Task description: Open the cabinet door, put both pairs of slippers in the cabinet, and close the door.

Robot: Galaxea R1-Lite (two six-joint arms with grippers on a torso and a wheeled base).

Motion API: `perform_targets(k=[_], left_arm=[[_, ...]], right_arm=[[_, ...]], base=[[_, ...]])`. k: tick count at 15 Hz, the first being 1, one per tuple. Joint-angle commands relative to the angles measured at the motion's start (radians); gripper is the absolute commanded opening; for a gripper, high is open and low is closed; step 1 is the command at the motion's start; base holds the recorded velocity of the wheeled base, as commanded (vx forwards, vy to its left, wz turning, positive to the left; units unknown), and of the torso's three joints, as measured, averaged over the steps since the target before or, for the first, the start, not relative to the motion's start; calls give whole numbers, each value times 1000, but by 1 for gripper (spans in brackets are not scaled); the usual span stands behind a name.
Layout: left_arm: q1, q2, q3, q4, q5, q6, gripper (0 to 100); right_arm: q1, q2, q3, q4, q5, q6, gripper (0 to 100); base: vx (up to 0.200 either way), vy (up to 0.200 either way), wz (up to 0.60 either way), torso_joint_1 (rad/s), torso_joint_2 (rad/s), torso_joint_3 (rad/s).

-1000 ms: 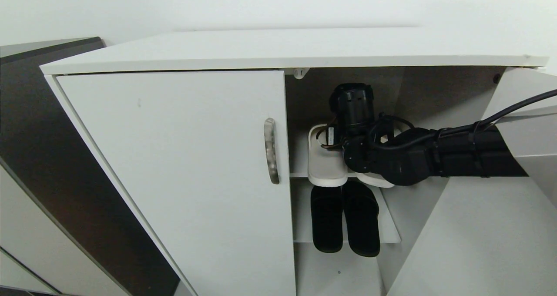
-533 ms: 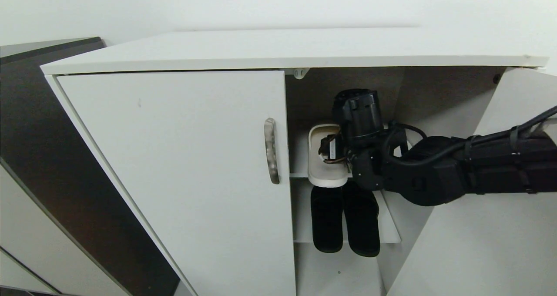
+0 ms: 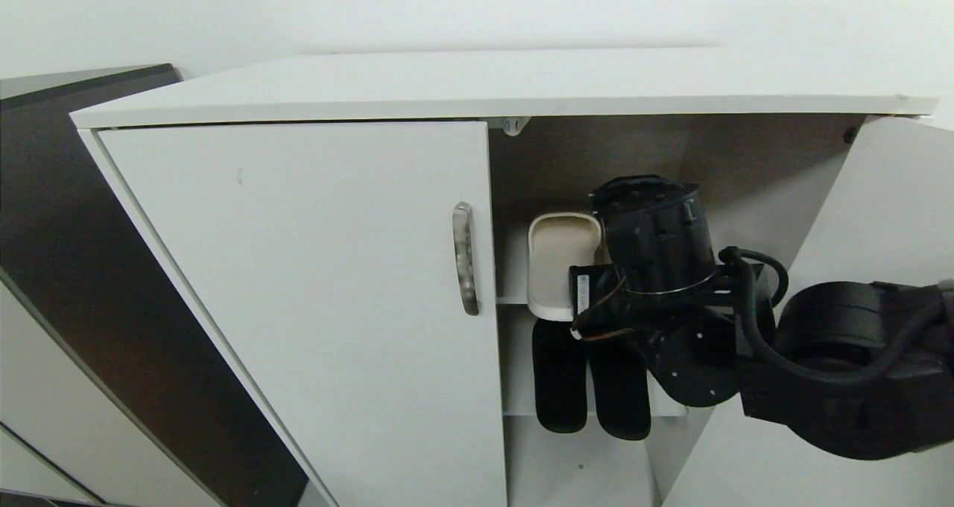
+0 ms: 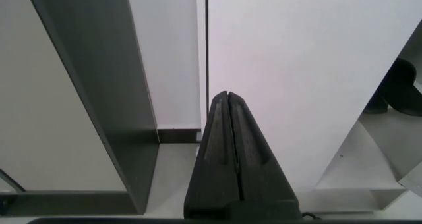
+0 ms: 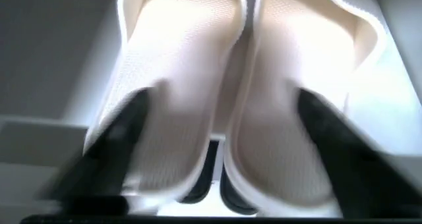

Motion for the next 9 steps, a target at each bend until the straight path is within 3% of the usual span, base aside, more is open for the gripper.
perform_targets(k=[1,9], left_arm=[[0,1,0,0,0,0,0],[0,1,0,0,0,0,0]], right_arm=[[43,-64,65,-27,0,-4,0],[88,-78,88,-21,-5,-7,0]], base=[[0,0,0,0,0,0],[0,0,0,0,0,0]])
